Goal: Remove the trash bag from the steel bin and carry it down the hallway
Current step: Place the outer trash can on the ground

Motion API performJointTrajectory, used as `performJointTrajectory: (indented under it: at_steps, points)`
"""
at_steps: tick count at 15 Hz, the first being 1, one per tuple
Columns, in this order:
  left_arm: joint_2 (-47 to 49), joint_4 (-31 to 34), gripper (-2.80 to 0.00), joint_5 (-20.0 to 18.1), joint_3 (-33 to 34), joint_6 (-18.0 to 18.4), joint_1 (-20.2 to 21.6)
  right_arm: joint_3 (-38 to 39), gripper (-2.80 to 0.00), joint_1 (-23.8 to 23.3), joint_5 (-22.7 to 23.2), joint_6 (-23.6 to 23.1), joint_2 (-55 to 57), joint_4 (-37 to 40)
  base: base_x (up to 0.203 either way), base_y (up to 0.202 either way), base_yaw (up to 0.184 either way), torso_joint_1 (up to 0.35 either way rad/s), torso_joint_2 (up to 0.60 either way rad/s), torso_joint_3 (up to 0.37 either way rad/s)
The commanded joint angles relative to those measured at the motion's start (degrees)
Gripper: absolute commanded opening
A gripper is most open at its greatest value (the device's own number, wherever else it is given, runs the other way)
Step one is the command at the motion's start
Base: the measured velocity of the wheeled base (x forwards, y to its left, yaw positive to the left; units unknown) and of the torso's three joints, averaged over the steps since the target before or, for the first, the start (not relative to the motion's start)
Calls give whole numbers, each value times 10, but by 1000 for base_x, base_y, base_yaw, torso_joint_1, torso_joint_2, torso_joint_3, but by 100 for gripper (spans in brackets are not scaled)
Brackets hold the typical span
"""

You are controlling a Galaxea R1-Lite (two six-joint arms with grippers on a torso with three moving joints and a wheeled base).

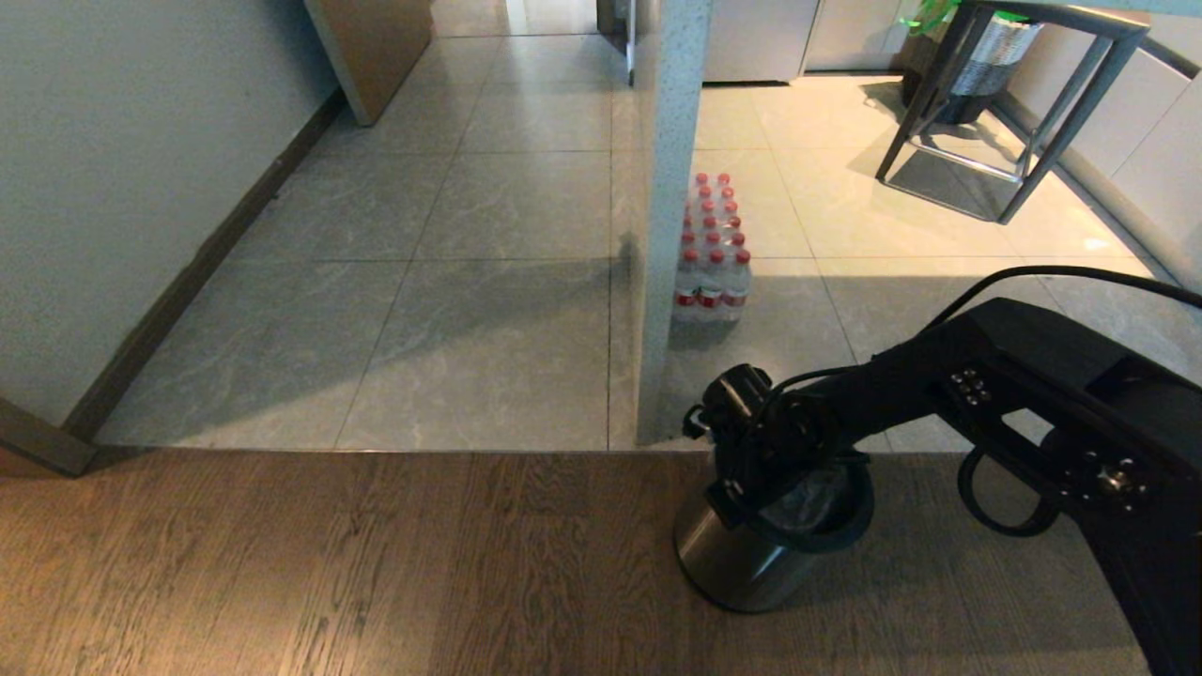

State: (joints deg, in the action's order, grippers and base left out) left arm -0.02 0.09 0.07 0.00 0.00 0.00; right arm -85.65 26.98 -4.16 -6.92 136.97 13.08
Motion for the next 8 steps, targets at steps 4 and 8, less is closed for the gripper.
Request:
performJointTrajectory:
  at_steps: [4,8]
  points:
    - [0,-1,-280,0,0,0,0,35,-280,-4,1,-2,-52,0,0,0,0,0,0,0]
    - [0,0,-280,0,0,0,0,60,-280,-8,0,-10,-66,-16,0,0,0,0,0,0]
